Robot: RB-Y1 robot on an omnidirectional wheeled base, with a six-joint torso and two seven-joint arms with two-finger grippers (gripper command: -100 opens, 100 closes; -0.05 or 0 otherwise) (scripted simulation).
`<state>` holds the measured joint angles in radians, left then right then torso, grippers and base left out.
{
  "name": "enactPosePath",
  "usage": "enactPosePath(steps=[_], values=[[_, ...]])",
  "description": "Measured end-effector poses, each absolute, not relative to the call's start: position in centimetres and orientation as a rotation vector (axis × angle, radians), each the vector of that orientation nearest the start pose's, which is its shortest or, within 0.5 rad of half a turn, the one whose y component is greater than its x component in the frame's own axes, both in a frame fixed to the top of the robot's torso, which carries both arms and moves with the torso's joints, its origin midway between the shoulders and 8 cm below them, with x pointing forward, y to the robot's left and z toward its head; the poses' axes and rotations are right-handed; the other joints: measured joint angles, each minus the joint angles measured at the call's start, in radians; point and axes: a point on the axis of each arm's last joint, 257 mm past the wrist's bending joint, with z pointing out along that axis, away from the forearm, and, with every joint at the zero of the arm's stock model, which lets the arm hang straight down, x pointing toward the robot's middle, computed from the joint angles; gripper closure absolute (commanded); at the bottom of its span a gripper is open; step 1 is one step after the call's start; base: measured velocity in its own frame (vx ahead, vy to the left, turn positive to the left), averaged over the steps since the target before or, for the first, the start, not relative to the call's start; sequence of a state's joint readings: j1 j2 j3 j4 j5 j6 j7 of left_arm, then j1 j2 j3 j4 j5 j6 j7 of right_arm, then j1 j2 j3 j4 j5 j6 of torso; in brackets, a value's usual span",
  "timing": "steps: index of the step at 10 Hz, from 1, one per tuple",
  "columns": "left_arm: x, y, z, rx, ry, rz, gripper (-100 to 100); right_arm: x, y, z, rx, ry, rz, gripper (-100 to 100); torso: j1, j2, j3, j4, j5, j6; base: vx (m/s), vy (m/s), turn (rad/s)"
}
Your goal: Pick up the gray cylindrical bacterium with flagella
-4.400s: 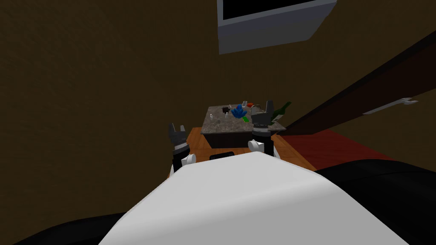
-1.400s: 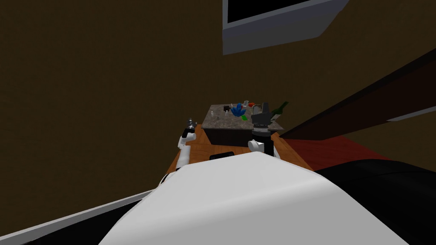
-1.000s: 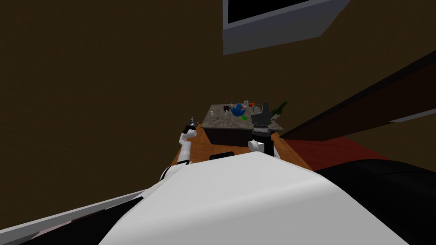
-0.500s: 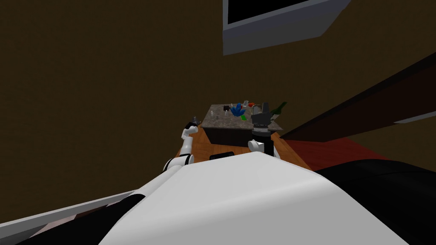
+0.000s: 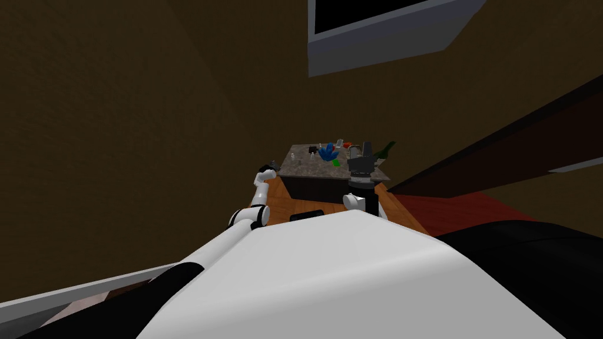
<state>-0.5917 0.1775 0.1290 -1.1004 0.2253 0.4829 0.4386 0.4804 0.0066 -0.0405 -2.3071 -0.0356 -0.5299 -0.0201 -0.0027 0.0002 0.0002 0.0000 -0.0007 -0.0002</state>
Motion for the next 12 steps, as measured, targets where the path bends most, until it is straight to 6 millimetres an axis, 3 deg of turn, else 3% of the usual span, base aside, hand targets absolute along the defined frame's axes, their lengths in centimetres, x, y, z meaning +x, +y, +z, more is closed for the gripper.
enactPosePath(steps=[6,12], values=[[68.7,21.1,-23.6,-2.027,1.213,-1.309,-100,33.1,-29.3,4.9,0.624,0.524,1.326,0,0.001,0.000,0.000,0.000,0.000,0.000,-0.002,-0.025,0.011],[69.0,16.5,-24.6,-2.167,1.312,-1.234,-100,33.1,-29.3,4.9,0.624,0.524,1.326,0,0.000,-0.001,0.000,0.000,0.000,0.000,0.003,-0.034,0.008]])
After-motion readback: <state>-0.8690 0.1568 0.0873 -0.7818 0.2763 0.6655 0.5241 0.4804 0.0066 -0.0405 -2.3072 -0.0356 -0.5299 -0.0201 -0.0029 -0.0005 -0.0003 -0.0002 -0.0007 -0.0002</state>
